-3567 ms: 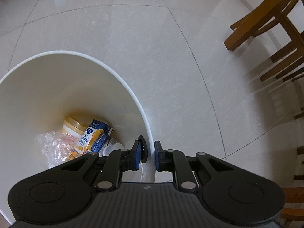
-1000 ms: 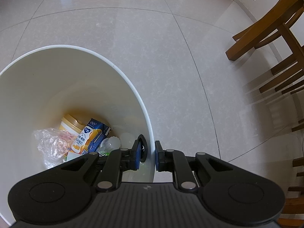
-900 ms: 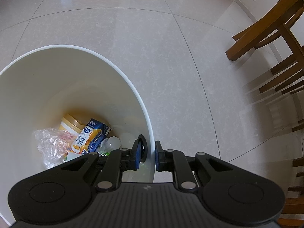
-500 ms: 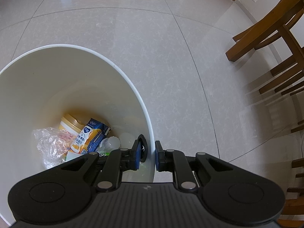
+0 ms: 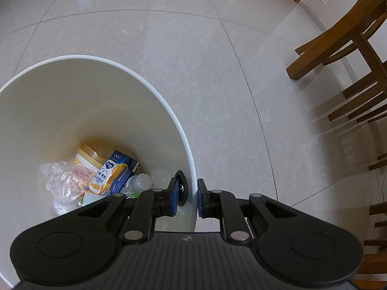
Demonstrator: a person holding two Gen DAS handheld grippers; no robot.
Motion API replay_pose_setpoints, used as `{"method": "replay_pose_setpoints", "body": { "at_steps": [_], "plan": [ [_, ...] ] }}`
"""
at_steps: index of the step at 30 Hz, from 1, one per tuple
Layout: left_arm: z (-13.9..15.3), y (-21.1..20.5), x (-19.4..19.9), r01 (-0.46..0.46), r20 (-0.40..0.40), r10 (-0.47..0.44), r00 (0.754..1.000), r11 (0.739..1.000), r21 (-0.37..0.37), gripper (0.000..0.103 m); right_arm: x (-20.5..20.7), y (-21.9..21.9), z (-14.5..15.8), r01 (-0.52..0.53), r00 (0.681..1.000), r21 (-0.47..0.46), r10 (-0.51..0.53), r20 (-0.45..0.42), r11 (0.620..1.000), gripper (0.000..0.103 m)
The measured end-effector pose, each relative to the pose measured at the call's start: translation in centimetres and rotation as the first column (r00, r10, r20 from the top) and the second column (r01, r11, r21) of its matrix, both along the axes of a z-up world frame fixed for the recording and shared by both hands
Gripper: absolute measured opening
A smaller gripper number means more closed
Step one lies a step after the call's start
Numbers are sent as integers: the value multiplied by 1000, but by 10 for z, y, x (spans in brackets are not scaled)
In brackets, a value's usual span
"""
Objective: Collect trash
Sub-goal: 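Carry the orange peel into the wastebasket and open the left gripper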
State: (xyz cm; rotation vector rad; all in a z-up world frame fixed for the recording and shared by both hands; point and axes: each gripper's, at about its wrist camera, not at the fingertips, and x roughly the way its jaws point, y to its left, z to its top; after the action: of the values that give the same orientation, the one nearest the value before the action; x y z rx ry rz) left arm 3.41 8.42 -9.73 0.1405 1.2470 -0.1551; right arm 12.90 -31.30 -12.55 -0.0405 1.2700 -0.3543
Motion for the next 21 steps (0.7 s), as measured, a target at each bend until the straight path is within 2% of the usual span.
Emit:
{"method": "replay_pose_setpoints", "body": {
  "at_steps": [7,9,15,17,19,20,21],
  "plan": [
    [85,-47,9,155,65,-150,986,985,-72,69,-1,-1,1,1,1000,0,-1,4,1000,18],
    [113,-62,5,222,99,-214,972,972,-76,69,-1,-1,2,1,1000,0,-1,6,1000,18],
    [157,-111,14,334,189,-316,930,940,-72,71,-1,-2,2,3,1000,2,-3,6,1000,18],
    [159,-122,20,350,230,-326,917,934,-72,74,-2,-2,2,2,1000,2,-2,7,1000,18],
    [163,-126,23,337,266,-308,913,939,-67,90,-2,-2,2,1,1000,3,-1,8,1000,18],
    [164,-127,23,332,284,-301,910,941,-67,90,-2,-2,2,2,1000,3,-2,9,1000,18],
    [151,-136,31,334,291,-300,908,940,-72,90,-2,-1,2,-1,1000,2,1,8,1000,18]
  ]
}}
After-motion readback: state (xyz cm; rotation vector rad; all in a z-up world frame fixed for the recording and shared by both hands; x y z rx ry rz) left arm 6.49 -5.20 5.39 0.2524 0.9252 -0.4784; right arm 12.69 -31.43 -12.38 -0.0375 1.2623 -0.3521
